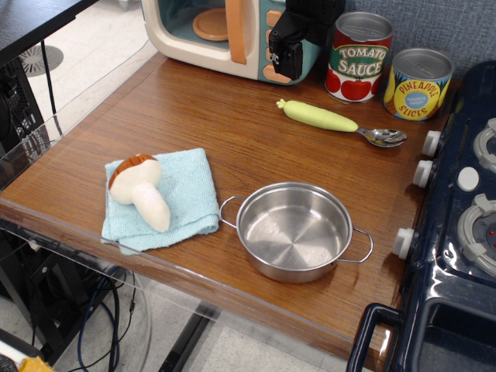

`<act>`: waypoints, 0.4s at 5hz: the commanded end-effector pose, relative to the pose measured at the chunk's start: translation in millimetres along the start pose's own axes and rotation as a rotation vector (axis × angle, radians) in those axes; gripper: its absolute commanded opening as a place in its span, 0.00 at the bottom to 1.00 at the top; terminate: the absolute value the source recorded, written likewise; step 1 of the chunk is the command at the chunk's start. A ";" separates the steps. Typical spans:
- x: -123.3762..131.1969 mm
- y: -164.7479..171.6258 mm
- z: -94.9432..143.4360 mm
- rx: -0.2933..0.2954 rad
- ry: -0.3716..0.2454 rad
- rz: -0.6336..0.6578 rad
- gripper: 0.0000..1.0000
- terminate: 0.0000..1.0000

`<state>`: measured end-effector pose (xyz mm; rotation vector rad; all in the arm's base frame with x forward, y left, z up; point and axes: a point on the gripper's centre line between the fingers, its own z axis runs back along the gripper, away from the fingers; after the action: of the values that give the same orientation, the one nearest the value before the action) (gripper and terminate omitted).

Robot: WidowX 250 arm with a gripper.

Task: Put the metal pot behind the blue cloth.

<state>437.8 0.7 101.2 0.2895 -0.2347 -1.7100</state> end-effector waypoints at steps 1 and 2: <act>0.0 0.0 0.0 0.000 0.000 0.000 1.00 0.00; 2.5 -5.4 5.6 0.004 0.032 -0.012 1.00 0.00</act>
<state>425.7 -1.2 70.0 0.2390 -0.1537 -1.7177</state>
